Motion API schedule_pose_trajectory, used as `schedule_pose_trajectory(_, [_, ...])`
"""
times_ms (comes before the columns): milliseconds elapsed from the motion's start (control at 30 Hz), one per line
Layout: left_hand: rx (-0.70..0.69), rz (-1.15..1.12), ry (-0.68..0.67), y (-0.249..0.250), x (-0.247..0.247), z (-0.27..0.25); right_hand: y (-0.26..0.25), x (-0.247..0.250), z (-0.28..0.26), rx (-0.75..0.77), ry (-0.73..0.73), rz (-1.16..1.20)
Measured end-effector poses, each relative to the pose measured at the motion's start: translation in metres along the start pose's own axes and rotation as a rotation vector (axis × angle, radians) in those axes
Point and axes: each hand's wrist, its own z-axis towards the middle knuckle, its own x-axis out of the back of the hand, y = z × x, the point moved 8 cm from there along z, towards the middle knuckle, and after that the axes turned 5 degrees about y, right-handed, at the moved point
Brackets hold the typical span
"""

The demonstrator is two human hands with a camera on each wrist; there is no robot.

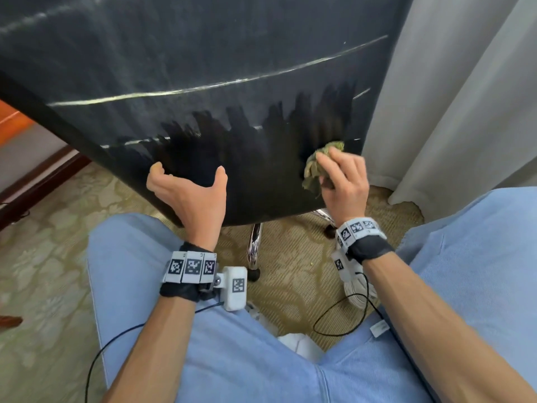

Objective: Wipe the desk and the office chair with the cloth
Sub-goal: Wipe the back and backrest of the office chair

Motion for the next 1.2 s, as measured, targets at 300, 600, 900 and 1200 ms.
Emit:
schedule_pose_trajectory(300, [0.014,-0.003,0.068,0.007,0.002,0.002,-0.019,0.038,0.040,0.002,0.158,0.028])
schedule_pose_trajectory(600, [0.084,-0.102,0.064,-0.008,0.005,0.007,-0.009,0.050,0.046,0.008,0.265,-0.010])
schedule_pose_trajectory(900, [0.097,-0.151,0.047,0.004,0.005,0.002,-0.004,0.033,0.010,-0.204,0.086,0.045])
schedule_pose_trajectory(1200, [0.059,-0.119,0.027,0.004,0.004,0.000,0.016,0.058,0.062,-0.330,0.364,0.170])
